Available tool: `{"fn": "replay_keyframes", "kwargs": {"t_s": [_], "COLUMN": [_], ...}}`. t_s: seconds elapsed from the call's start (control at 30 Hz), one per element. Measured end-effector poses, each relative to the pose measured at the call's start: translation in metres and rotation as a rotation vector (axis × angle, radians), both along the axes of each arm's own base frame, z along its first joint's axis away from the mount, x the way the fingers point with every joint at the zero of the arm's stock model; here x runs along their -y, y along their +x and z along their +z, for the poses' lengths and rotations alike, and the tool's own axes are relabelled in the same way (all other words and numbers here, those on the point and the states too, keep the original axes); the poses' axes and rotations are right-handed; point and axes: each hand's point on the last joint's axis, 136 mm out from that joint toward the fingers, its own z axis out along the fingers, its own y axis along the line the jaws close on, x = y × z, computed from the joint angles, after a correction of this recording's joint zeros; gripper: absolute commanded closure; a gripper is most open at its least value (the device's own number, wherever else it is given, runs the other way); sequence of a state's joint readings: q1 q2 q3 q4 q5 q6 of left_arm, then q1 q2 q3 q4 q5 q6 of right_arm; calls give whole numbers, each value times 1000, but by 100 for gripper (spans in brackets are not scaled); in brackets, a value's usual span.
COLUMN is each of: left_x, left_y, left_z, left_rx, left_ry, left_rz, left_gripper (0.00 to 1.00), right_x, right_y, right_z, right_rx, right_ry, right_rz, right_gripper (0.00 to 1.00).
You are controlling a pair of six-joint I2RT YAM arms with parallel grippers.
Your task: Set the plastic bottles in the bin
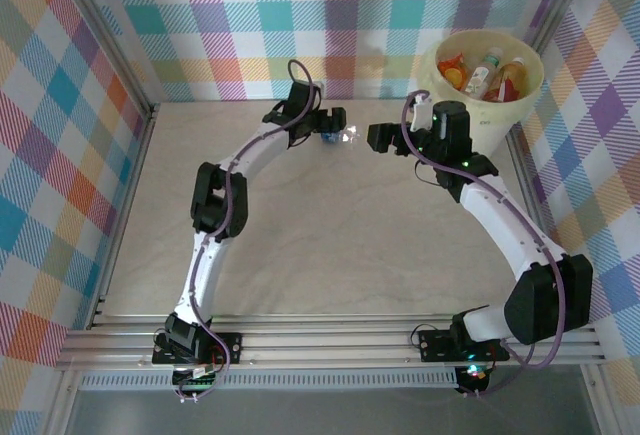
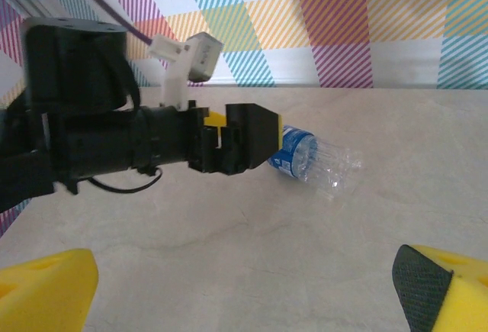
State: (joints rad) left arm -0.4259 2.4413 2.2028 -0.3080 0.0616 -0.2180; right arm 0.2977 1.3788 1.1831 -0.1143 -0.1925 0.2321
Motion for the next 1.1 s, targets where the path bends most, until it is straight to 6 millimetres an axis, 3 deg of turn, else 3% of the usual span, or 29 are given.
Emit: {"fn": "replay_keyframes", "kwargs": {"t_s": [0.23,0.43,0.73,1.0,1.1], "left_x": [23,44,45,33,29], "left_y": [32,40,17,-21,-29], "left_z": [-19,-19,-42,-97,-101], "left_rx": [65,137,72,-82,-82], "left_ry": [-25,-34,78,245,307], "left_rz": [-125,-254,-387,-475,-496], "left_gripper": [0,0,4,12,15], "right_x": [1,2,5,7,8], "right_y": [-3,-1,0,-1,-2], "right_z": [-12,-21,-29,-34,-35], "right_rx": [-32,-53,-77,-93,-96], "right_ry": [-11,-26,-44,-57,-63], "right_rz": [-1,-6,-22,-30,-34], "right_gripper": [0,0,0,0,0]}}
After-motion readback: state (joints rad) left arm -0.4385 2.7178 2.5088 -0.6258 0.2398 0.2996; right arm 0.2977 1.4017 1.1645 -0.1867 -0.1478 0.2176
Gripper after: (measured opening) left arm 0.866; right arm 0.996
